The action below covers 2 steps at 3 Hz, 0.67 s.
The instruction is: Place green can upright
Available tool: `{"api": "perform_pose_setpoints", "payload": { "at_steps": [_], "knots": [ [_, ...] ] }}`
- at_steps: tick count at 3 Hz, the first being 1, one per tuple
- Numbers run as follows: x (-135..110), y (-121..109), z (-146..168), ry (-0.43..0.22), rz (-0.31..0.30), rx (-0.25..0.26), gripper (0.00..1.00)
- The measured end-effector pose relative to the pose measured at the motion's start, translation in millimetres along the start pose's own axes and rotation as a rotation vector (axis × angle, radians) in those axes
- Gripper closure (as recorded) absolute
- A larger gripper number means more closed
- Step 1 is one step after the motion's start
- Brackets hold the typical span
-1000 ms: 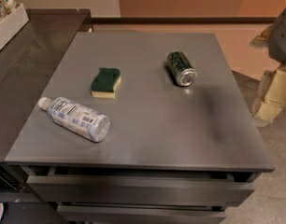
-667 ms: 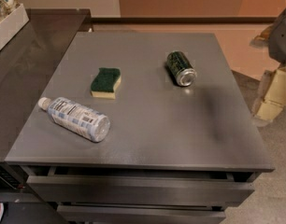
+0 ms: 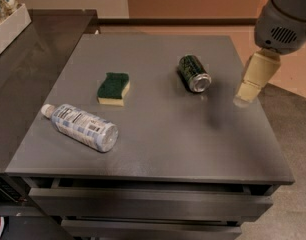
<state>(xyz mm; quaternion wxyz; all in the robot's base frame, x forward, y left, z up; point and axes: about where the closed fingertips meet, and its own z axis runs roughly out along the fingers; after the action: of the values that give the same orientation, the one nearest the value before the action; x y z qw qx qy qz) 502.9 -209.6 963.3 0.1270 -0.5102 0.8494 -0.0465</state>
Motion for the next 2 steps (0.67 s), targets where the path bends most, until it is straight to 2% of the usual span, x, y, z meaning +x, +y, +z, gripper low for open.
{"api": "perform_pose_setpoints", "payload": {
  "at_steps": [1,2],
  "knots": [
    [-20,-30,16,0.035,0.134,0.004,0.0],
    [-38,-60,33,0.037,0.275,0.011,0.0]
  ]
}}
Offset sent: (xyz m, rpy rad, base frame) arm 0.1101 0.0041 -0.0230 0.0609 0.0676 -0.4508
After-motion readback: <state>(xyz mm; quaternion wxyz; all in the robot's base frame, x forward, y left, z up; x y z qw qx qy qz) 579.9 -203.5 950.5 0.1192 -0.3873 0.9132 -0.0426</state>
